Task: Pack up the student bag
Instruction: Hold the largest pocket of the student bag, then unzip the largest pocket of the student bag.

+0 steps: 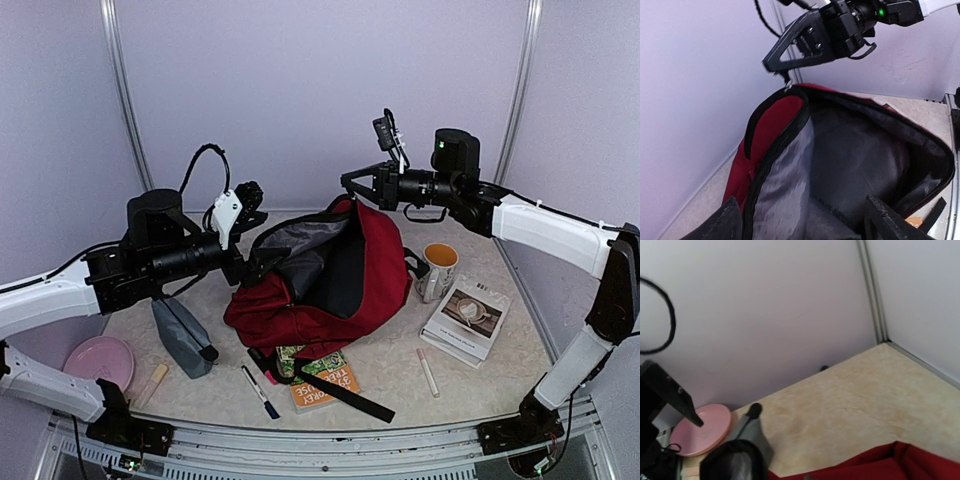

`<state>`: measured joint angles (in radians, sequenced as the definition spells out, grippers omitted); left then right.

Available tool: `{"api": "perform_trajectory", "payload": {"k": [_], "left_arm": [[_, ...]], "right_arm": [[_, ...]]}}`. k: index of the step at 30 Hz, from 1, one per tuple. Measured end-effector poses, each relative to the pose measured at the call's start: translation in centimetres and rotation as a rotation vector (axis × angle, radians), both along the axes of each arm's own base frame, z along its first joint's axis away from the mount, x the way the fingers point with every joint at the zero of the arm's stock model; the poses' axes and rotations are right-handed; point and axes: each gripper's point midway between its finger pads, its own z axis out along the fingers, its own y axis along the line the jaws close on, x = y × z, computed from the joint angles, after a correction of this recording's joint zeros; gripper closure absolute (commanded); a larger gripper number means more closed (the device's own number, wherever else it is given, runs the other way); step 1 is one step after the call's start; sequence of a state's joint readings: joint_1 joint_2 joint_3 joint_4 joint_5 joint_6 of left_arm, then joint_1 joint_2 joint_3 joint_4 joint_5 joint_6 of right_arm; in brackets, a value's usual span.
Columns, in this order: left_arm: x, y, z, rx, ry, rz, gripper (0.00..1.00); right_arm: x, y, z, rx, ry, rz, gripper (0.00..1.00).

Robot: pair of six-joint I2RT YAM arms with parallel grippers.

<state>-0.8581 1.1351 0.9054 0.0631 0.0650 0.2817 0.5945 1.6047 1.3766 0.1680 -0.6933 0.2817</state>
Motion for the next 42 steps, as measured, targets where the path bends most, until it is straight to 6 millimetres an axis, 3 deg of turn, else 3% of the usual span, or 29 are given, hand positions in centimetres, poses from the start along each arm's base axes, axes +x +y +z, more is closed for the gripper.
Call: {"api": "perform_trajectory", "payload": {"k": [4, 6, 10, 15, 17, 18, 20, 21, 24, 28, 33, 37, 42], "left_arm": [[-0.6, -2.3, 3.6, -0.042, 0.003, -0.053, 0.09], [-0.5, -2.8, 4.4, -0.052, -0.002, -0.066, 0.05], [1.2, -3.5, 3.5, 0.001, 0.013, -0.063, 0.01], [5.9, -4.3, 1.2, 0.113, 0.062, -0.044, 0.04], [7.0, -4.6, -0.1, 0.155, 0.07, -0.036, 0.22], [7.1, -4.7, -0.6, 0.168, 0.077, -0.037, 0.42], [7.0, -4.9, -1.4, 0.19, 0.086, -0.046, 0.95], [6.8, -5.0, -1.6, 0.2, 0.084, -0.057, 1.0], [5.8, -5.1, -1.1, 0.182, 0.057, -0.079, 1.0], [2.9, -3.9, -0.1, 0.14, -0.012, -0.111, 1.0], [-1.1, -2.9, 4.1, 0.067, -0.174, -0.173, 1.0], [-3.0, -1.9, 6.9, 0.03, -0.279, -0.197, 1.0], [-4.3, -1.2, 8.9, 0.017, -0.368, -0.232, 1.0]], "right_arm": [[-2.0, 0.8, 1.0, 0.01, -0.03, 0.01, 1.0], [-2.7, 1.1, 1.7, 0.018, -0.05, 0.017, 1.0], [-3.5, 1.4, 2.2, 0.022, -0.073, 0.032, 1.0], [-3.7, 1.5, 2.1, 0.016, -0.079, 0.039, 1.0], [-3.8, 1.6, 2.0, 0.012, -0.081, 0.042, 1.0], [-3.8, 1.6, 1.9, 0.01, -0.08, 0.042, 1.0], [-3.7, 1.6, 1.8, 0.006, -0.082, 0.042, 1.0], [-3.7, 1.6, 1.8, 0.003, -0.084, 0.042, 1.0], [-3.4, 1.4, 1.6, -0.007, -0.088, 0.025, 1.0], [-2.0, 0.1, 1.5, -0.007, -0.076, -0.014, 1.0], [1.1, -2.5, 1.0, 0.02, -0.038, -0.066, 1.0], [2.6, -2.2, -0.2, 0.043, -0.008, -0.042, 1.0], [4.9, -1.4, -3.5, 0.049, 0.071, -0.04, 1.0]]}}
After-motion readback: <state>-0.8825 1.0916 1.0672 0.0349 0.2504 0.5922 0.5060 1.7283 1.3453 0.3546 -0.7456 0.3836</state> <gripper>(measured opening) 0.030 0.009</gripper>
